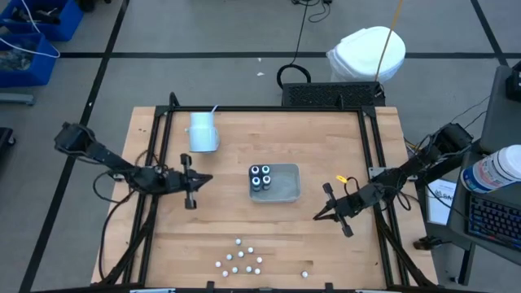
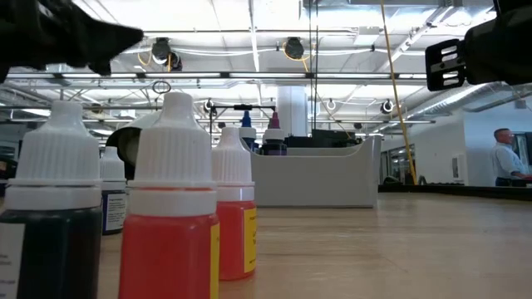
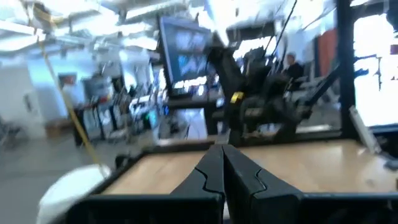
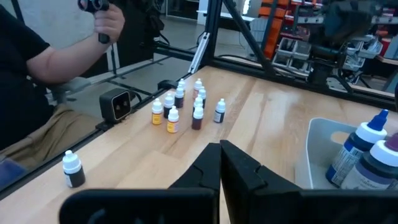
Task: Pick & Place food coloring
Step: Put the small red food coloring bottle into the white container
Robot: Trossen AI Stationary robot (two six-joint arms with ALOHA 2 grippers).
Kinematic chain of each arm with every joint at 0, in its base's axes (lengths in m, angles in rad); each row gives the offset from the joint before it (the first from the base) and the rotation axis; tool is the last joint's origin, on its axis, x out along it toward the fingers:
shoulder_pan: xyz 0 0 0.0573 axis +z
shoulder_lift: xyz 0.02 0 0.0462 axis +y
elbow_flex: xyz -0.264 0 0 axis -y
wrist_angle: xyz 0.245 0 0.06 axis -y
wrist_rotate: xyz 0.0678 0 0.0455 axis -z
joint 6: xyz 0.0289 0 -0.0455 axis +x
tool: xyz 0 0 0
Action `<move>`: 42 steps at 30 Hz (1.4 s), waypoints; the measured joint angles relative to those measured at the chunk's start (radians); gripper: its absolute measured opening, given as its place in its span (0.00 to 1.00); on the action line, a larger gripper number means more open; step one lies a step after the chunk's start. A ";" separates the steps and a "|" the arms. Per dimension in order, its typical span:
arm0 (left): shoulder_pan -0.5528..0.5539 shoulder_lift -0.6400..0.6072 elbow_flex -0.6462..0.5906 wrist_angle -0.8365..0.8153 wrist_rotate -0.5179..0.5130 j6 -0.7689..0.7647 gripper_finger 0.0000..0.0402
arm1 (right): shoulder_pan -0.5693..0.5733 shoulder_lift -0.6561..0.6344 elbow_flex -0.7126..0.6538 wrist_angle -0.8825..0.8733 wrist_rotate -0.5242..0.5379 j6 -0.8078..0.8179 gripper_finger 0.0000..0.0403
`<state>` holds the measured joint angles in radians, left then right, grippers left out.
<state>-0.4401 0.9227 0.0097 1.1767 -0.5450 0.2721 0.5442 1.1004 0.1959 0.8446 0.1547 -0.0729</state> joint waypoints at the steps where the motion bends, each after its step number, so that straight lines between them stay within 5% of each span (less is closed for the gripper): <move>1: -0.014 -0.019 0.000 0.000 -0.003 0.030 0.01 | 0.000 0.000 0.000 -0.001 0.000 0.000 0.00; 7: -0.109 -0.167 0.000 -0.014 -0.143 0.216 0.01 | 0.000 0.000 0.000 -0.018 -0.002 -0.020 0.00; 13: -0.142 -0.350 0.000 -0.230 -0.257 0.323 0.01 | 0.000 0.000 0.000 -0.025 -0.002 -0.023 0.00; 20: -0.090 -0.481 0.000 -0.625 -0.036 0.075 0.01 | 0.000 0.000 0.000 0.013 -0.003 -0.071 0.00; 24: -0.076 -0.477 0.000 -0.673 0.058 -0.035 0.01 | 0.000 0.000 0.000 0.018 -0.003 -0.071 0.00; 31: -0.079 -0.432 0.000 -0.675 0.061 -0.140 0.02 | 0.000 0.000 0.000 0.006 -0.011 -0.073 0.00; 36: -0.076 -0.402 0.001 -0.628 -0.134 -0.212 0.04 | 0.009 0.005 0.023 -0.037 -0.045 -0.057 0.00; 42: -0.076 -0.398 0.001 -0.624 -0.192 -0.220 0.05 | 0.088 0.073 0.292 -0.450 0.005 -0.028 0.00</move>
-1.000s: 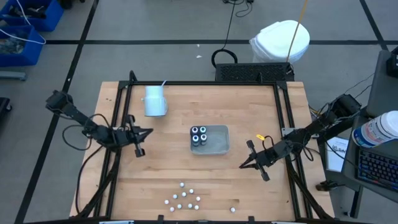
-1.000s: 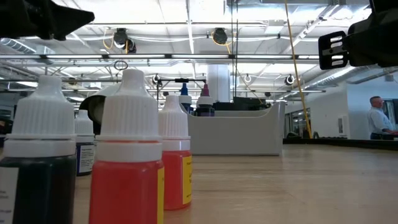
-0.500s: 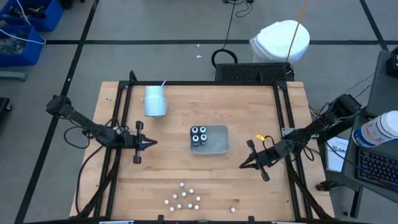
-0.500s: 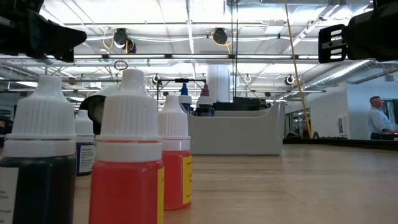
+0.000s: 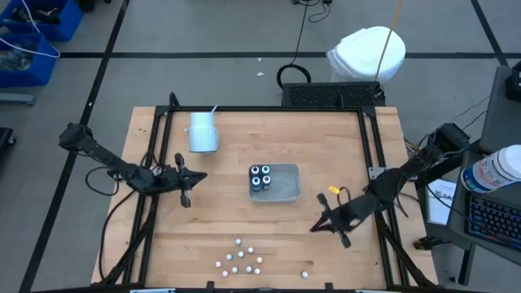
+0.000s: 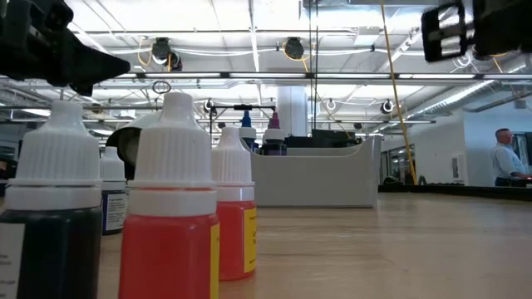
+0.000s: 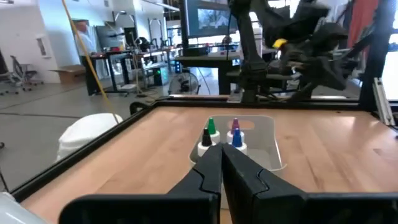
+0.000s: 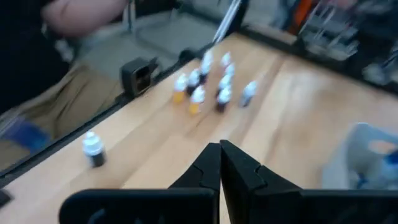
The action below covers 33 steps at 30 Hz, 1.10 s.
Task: Pick & Place food coloring
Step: Put the small red food coloring bottle into the white container
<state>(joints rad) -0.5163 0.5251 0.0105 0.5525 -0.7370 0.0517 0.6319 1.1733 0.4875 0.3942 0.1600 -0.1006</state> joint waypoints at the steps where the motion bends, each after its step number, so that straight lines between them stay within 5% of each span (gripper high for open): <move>1: 0.000 0.000 0.000 0.000 0.003 0.001 0.05 | 0.016 0.022 0.056 -0.075 0.001 0.016 0.00; 8: 0.000 0.000 0.000 0.006 0.003 0.042 0.05 | 0.122 0.237 0.441 -0.437 0.002 0.185 0.00; 13: 0.000 0.000 0.000 0.058 0.003 0.072 0.05 | 0.198 0.348 0.582 -0.535 -0.002 0.207 0.07; 22: 0.000 0.000 0.000 0.151 0.003 0.109 0.05 | 0.230 0.430 0.588 -0.454 0.053 0.193 0.32; 33: 0.000 0.000 0.000 0.127 0.005 0.101 0.05 | 0.232 0.525 0.502 -0.218 0.045 0.219 0.45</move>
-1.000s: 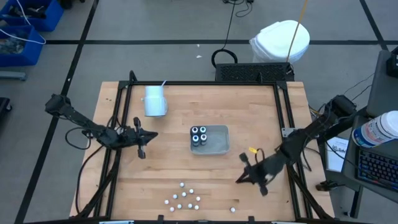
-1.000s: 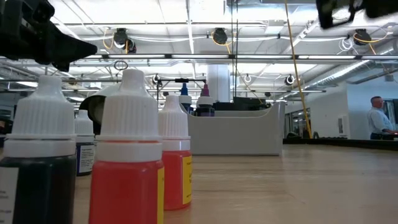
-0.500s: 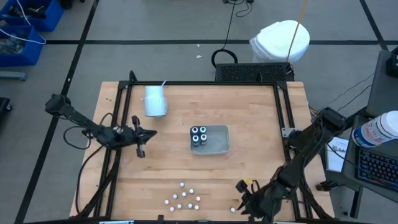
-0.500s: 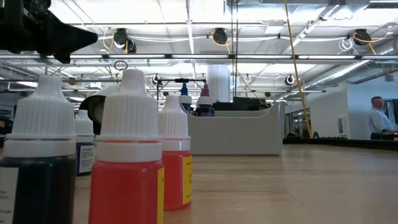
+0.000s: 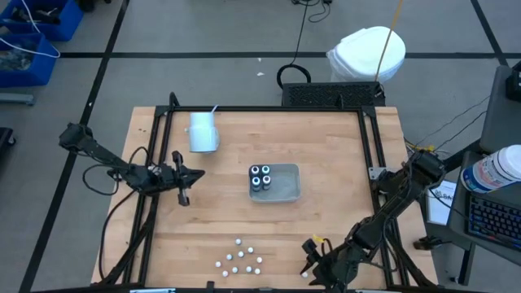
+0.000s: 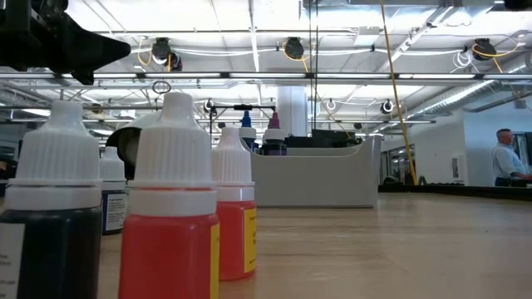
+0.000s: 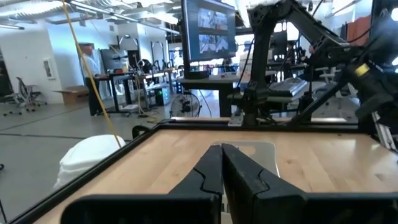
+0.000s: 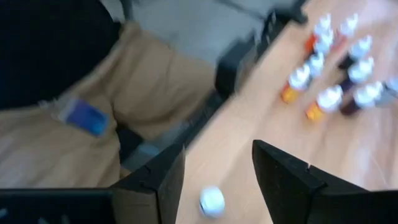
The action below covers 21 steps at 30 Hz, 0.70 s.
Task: Pick & Place food coloring
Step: Put the small red food coloring bottle into the white container
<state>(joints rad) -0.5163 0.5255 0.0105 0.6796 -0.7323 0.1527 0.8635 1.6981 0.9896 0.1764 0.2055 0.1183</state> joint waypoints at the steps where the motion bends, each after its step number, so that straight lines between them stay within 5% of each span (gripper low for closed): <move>1: 0.000 0.000 0.000 -0.006 0.000 -0.001 0.05 | 0.000 0.001 -0.017 0.045 0.000 -0.008 0.45; 11: 0.000 0.000 0.000 -0.026 0.001 -0.001 0.05 | -0.016 -0.004 -0.190 0.287 -0.027 0.061 0.44; 21: 0.000 0.000 0.000 -0.064 0.001 -0.017 0.05 | -0.025 0.085 -0.198 0.335 -0.028 0.114 0.45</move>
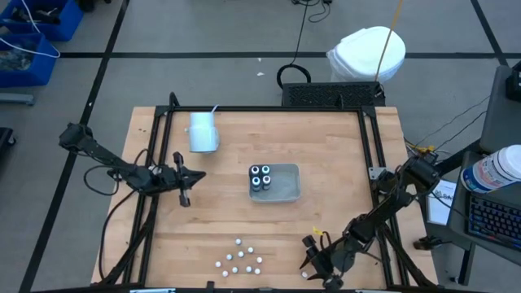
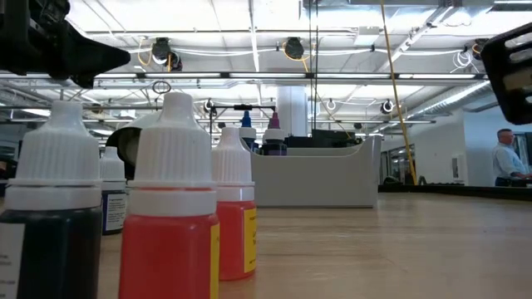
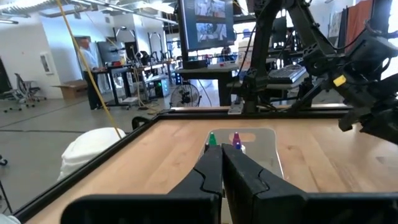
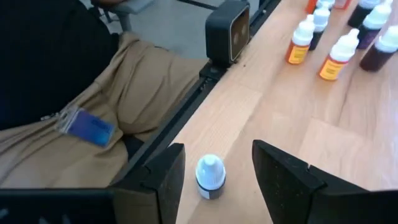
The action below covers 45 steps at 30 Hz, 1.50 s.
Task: Pick & Place food coloring
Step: Put the small red food coloring bottle into the white container
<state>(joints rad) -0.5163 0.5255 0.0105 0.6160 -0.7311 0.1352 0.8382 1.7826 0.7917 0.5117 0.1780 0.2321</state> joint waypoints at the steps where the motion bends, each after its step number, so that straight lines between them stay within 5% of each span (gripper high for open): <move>1: 0.000 0.000 0.000 -0.003 0.000 -0.005 0.05 | 0.002 0.000 0.000 0.001 0.000 0.006 0.45; 24: 0.000 0.000 0.000 -0.030 0.000 -0.018 0.05 | -0.006 0.075 0.002 0.064 -0.028 0.067 0.41; 37: 0.000 0.000 0.000 -0.031 0.000 -0.017 0.05 | -0.034 0.075 0.002 0.043 -0.101 0.091 0.14; 45: 0.000 0.000 0.000 -0.038 0.000 -0.017 0.05 | -0.048 0.003 0.000 -0.015 -0.087 0.011 0.13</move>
<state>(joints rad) -0.5166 0.5254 0.0105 0.5781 -0.7316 0.1181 0.7902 1.7858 0.7918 0.4963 0.0908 0.2435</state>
